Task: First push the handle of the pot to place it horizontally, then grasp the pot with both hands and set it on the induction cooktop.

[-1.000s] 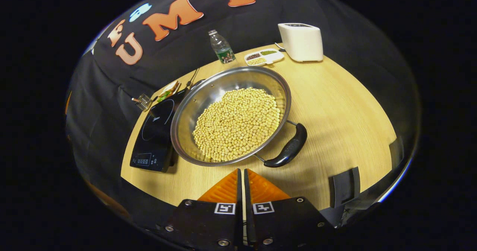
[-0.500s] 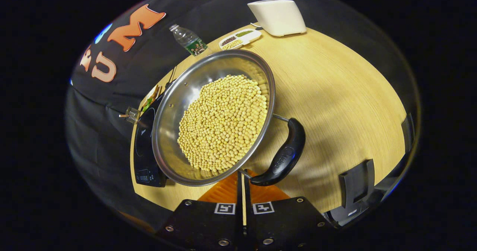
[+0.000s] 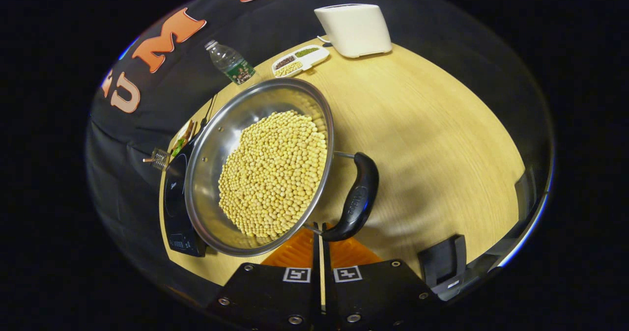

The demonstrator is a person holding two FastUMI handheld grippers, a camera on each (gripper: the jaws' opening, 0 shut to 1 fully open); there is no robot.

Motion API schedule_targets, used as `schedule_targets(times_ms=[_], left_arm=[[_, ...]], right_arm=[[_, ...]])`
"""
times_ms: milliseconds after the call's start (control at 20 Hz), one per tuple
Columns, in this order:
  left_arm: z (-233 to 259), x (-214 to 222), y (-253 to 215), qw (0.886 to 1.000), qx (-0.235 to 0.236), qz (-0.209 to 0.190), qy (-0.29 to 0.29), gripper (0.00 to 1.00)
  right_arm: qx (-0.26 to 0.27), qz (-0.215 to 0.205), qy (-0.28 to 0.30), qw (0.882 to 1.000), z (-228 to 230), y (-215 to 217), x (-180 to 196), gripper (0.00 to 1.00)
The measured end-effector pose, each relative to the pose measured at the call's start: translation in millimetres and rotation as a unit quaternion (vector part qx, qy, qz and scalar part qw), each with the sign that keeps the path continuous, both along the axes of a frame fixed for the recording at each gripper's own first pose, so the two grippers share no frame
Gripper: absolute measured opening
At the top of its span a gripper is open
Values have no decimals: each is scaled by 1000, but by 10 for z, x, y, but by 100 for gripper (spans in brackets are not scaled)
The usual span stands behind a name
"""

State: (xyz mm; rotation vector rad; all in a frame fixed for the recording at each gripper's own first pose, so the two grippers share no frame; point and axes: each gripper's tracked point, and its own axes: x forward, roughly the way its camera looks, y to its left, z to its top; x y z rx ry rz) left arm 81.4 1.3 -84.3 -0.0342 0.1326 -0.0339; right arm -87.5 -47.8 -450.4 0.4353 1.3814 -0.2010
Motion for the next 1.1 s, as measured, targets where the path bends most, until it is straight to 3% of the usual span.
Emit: schedule_targets(times_ms=[1100], left_arm=[[-221, 7, 388, 999, 31, 34, 27, 98]], right_arm=[[-98, -7, 2, 995, -195, -724, 813, 4]])
